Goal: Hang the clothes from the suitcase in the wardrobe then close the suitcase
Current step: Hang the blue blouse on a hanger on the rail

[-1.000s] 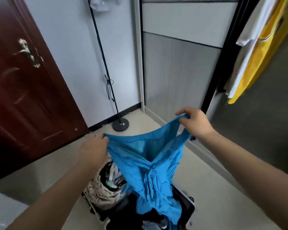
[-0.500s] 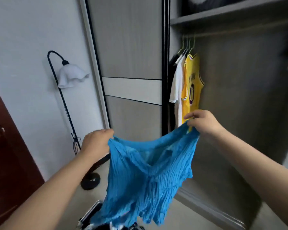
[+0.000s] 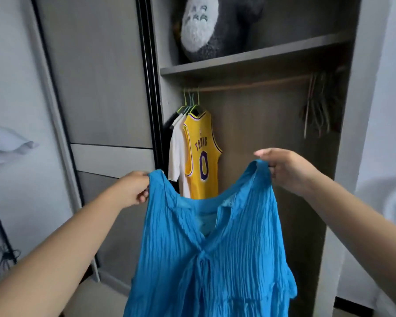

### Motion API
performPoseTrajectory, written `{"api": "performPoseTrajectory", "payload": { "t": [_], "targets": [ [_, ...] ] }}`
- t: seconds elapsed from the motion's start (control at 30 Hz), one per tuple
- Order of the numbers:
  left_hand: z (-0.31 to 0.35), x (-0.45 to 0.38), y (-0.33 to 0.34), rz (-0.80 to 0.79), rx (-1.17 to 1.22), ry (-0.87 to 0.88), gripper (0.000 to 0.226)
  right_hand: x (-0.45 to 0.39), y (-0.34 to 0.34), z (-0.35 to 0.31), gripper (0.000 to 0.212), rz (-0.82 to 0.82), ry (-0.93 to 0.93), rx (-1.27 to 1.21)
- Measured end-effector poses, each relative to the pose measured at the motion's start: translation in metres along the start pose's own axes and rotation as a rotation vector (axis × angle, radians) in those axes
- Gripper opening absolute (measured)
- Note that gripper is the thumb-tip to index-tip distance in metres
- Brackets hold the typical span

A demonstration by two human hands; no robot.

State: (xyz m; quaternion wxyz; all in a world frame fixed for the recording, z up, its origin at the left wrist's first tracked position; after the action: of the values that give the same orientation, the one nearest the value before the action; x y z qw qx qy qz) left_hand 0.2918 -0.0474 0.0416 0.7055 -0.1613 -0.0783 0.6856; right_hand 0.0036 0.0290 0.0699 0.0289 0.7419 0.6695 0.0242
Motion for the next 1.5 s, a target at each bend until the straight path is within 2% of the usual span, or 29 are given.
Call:
{"api": "performPoseTrajectory", "payload": {
  "t": [0.07, 0.17, 0.27, 0.37, 0.47, 0.53, 0.6, 0.67, 0.73, 0.83, 0.9, 1.07, 1.17, 1.27, 1.37, 1.5],
  "targets": [
    [0.004, -0.010, 0.028, -0.042, 0.218, -0.077, 0.026, -0.012, -0.025, -0.003, 0.012, 0.005, -0.010, -0.002],
    [0.010, -0.041, 0.076, -0.025, 0.509, -0.089, 0.008, -0.037, -0.062, -0.008, 0.015, 0.034, -0.052, -0.007],
    [0.020, -0.068, 0.122, -0.051, 0.751, -0.081, 0.021, -0.059, -0.084, -0.017, 0.013, -0.007, -0.123, -0.041],
    [0.035, -0.092, 0.154, -0.039, 0.803, -0.048, 0.040, -0.085, -0.095, -0.024, 0.016, 0.003, -0.145, 0.085],
    [0.054, -0.124, 0.172, -0.044, 0.768, 0.068, 0.048, -0.119, -0.108, -0.029, 0.005, 0.096, -0.110, 0.379],
    [0.065, -0.148, 0.181, -0.063, 0.770, 0.119, 0.054, -0.145, -0.118, -0.030, 0.010, 0.207, -0.018, 0.622],
    [0.076, -0.175, 0.191, -0.131, 0.728, 0.154, 0.058, -0.173, -0.128, -0.030, 0.024, 0.288, 0.101, 0.974],
    [0.085, -0.197, 0.202, -0.221, 0.667, 0.185, 0.063, -0.195, -0.134, -0.033, 0.033, 0.263, 0.230, 1.308],
    [0.090, -0.221, 0.213, -0.314, 0.642, 0.196, 0.070, -0.225, -0.145, -0.043, 0.034, 0.310, 0.267, 1.399],
    [0.091, -0.252, 0.229, -0.395, 0.614, 0.235, 0.079, -0.260, -0.170, -0.069, 0.039, 0.625, 0.118, 1.383],
    [0.090, -0.272, 0.236, -0.404, 0.597, 0.270, 0.083, -0.281, -0.186, -0.082, 0.045, 0.774, 0.079, 1.324],
    [0.079, -0.312, 0.236, -0.348, 0.493, 0.278, 0.090, -0.317, -0.218, -0.086, 0.051, 0.922, 0.186, 1.160],
    [0.081, -0.339, 0.235, -0.295, 0.453, 0.259, 0.093, -0.331, -0.227, -0.088, 0.054, 1.028, 0.150, 1.066],
    [0.087, -0.356, 0.234, -0.247, 0.429, 0.267, 0.092, -0.346, -0.239, -0.091, 0.060, 1.067, 0.094, 0.820],
    [0.094, -0.368, 0.229, -0.212, 0.394, 0.266, 0.080, -0.363, -0.247, -0.095, 0.041, 1.056, 0.046, 0.591],
    [0.100, -0.380, 0.221, -0.138, 0.339, 0.224, 0.066, -0.377, -0.242, -0.106, 0.029, 0.979, -0.097, 0.361]
  ]
}}
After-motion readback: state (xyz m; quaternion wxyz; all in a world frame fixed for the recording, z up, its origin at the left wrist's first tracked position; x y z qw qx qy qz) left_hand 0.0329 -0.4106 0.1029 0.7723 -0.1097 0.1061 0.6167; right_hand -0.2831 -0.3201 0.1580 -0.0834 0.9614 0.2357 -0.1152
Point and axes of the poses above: each hand's wrist, its own x-axis away from the middle knuckle, its own y-axis out of the palm, z = x × y, the point moved 4 cm from there along -x, towards the middle knuckle, and after that the axes turned 8 degrees about y, right-handed, at the moved point
